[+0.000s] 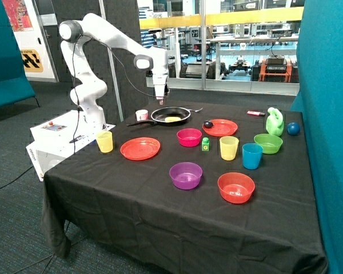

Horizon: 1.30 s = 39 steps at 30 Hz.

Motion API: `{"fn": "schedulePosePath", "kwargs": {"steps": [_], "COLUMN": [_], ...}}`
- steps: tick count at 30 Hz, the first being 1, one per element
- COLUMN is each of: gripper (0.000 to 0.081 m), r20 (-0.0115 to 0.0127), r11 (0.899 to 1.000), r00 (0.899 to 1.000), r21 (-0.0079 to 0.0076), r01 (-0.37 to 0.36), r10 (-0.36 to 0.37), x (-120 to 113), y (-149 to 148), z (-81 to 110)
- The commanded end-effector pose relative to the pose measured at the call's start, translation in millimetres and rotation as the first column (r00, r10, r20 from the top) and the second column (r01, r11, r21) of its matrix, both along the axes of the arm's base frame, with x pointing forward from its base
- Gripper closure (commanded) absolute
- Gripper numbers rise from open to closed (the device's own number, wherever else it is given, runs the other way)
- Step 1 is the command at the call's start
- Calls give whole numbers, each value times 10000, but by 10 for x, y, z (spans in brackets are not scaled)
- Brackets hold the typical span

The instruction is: Serve the vegetables in different plates

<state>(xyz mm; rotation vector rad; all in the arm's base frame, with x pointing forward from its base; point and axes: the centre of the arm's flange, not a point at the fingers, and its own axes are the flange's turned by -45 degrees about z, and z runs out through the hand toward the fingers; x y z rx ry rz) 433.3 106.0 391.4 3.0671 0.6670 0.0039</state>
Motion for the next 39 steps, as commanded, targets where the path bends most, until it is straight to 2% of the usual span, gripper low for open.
{"fn": "schedulePosePath", "kwargs": {"steps": [1, 23, 30, 39], "gripper": [287, 356, 288, 247], "r20": [-30, -30, -30, -30], "r11": [10000, 9998, 10000, 10000], "r00": [10000, 9998, 10000, 10000], "r21": [22, 22, 22, 22], "r01": [54, 178, 94, 80], "r10": [-54, -178, -94, -80], "x": [-100, 185, 264, 341], "y": [90, 38, 108, 188], "z": [-207, -535, -655, -740]}}
